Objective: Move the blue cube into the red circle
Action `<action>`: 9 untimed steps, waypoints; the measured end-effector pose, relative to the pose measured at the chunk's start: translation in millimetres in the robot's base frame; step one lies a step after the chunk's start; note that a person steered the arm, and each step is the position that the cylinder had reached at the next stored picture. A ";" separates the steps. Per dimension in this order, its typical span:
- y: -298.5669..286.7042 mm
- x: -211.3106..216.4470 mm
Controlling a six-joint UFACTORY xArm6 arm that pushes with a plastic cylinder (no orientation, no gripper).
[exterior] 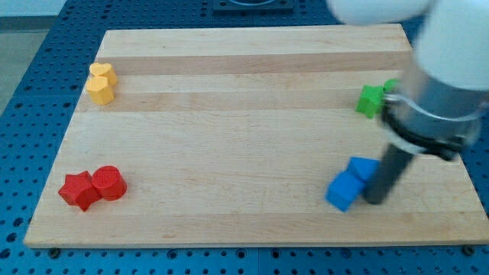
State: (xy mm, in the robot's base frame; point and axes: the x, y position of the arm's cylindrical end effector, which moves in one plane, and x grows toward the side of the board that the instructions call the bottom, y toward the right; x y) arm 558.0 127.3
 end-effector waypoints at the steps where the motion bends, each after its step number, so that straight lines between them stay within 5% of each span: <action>1: -92.2 -12.4; 2: -147.5 -12.4; 4: -63.5 -10.8; 5: -89.6 14.1; 7: -255.2 14.4; 9: -234.5 27.2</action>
State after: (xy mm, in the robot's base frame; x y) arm 585.2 -107.2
